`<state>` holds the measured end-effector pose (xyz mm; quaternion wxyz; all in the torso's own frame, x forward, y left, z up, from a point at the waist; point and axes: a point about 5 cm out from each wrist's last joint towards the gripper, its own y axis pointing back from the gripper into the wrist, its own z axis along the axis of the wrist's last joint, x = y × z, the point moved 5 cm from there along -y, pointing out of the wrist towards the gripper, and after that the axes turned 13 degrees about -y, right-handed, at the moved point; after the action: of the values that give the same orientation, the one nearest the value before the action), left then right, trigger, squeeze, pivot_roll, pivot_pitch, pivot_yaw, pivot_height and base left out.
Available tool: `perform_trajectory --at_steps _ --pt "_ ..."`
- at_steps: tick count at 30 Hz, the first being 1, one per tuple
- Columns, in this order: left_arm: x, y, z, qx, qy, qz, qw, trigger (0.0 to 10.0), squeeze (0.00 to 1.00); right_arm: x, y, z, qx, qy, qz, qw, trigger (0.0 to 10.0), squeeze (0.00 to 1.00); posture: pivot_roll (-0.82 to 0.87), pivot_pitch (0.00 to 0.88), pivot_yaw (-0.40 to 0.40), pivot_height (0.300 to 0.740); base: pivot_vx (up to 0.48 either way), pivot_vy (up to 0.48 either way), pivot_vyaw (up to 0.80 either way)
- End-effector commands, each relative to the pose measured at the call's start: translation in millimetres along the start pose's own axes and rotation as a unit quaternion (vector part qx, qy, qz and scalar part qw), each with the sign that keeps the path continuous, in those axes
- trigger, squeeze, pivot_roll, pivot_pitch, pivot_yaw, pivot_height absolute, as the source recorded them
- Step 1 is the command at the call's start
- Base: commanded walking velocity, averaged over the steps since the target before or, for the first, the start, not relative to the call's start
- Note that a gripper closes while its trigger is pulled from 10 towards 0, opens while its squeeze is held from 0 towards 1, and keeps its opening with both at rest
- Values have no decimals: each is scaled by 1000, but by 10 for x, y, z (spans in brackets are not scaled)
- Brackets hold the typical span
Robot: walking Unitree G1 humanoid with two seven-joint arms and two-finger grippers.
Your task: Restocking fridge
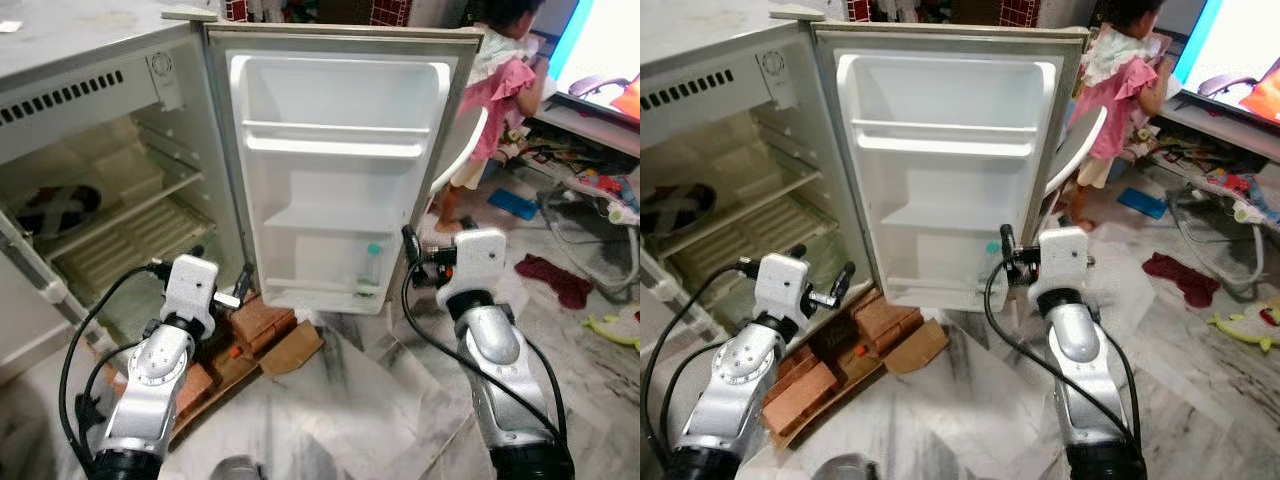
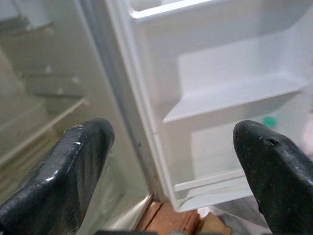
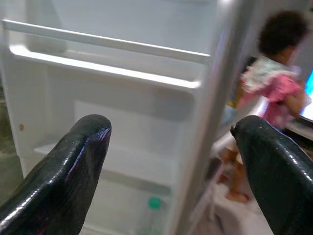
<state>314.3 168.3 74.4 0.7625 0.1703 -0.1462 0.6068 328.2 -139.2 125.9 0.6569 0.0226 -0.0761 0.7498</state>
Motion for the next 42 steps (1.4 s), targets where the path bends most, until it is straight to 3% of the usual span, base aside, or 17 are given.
perform_trajectory --at_steps 1,3,17,24,27,31,37,42 --pt "24 -21 8 0 -3 2 1000 10000 0 119 -24 51 -11 13 25 1000 10000 0 -17 54 -32 740 341 -334 800" --pt "22 -22 7 0 -9 2 1000 10000 0 144 -25 60 -14 32 32 999 10000 0 -19 54 -33 740 349 -326 800" --pt "10 -29 26 -6 -8 2 1000 10000 0 199 -68 87 -28 18 43 999 10000 0 -8 49 -40 740 364 -310 799" --pt "-1 -6 31 -9 -5 5 1000 10000 0 275 -43 65 -22 -11 77 997 10000 0 -3 49 -42 740 353 -322 81" --pt "-4 7 25 -9 2 5 1000 10000 0 394 31 -8 4 -35 130 991 10000 0 0 48 -44 740 0 0 0" --pt "2 16 15 -7 9 7 1000 10000 0 557 271 -178 63 -57 219 972 10000 0 -1 46 -44 740 0 0 0" --pt "7 8 -11 1 11 9 1000 10000 0 607 418 -262 92 -64 262 959 10000 0 -5 41 -42 740 0 0 0" --pt "-3 0 -3 0 7 5 1000 10000 0 720 512 -285 118 -89 310 939 10000 0 -4 40 -42 740 0 0 0"
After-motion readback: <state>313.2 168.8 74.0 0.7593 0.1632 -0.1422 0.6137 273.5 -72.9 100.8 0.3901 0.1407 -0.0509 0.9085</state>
